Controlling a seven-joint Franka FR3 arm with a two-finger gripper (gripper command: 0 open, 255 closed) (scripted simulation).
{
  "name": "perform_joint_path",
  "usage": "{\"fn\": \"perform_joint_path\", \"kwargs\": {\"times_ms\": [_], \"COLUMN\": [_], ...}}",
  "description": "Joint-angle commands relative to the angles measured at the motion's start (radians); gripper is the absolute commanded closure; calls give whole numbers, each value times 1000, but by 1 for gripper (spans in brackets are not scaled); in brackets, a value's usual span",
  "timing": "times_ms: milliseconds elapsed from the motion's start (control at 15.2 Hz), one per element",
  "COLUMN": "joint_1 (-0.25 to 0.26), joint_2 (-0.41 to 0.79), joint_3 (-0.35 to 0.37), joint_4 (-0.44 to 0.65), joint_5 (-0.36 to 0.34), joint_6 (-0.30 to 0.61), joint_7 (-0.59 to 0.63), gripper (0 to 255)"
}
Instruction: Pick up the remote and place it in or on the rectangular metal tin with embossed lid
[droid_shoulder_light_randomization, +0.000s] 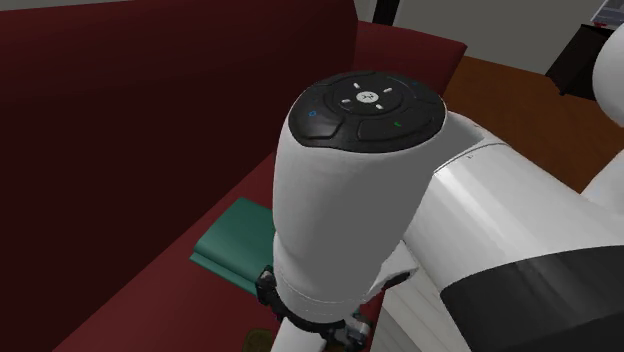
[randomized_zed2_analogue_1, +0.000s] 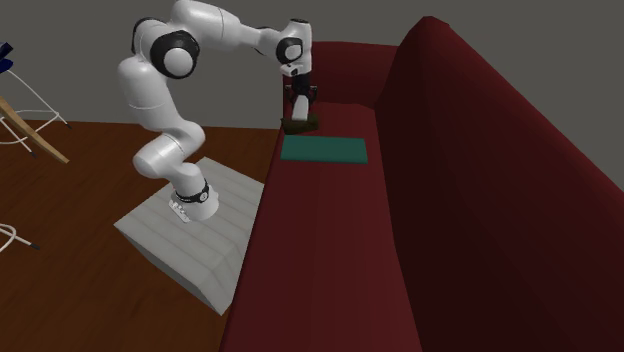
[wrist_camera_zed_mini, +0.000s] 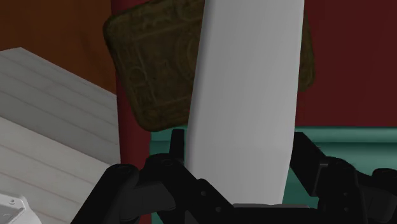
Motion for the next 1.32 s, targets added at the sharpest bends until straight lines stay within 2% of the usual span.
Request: {"fn": "perform_joint_path", "kwargs": {"times_ms": [0,66,132,924,1254], "joint_1": [71,129,138,199,204], "joint_2": [101,152,155,242,248], "joint_3": [6,-6,-17,-82,-86], "joint_4": [55,90,81,-8,-13], "joint_5": [-102,-150,-153,-250,-257], "joint_6": [-19,-35,-23,108,116], "joint_7": [118,176,178,244,248], "gripper": [255,255,255,255,255]}}
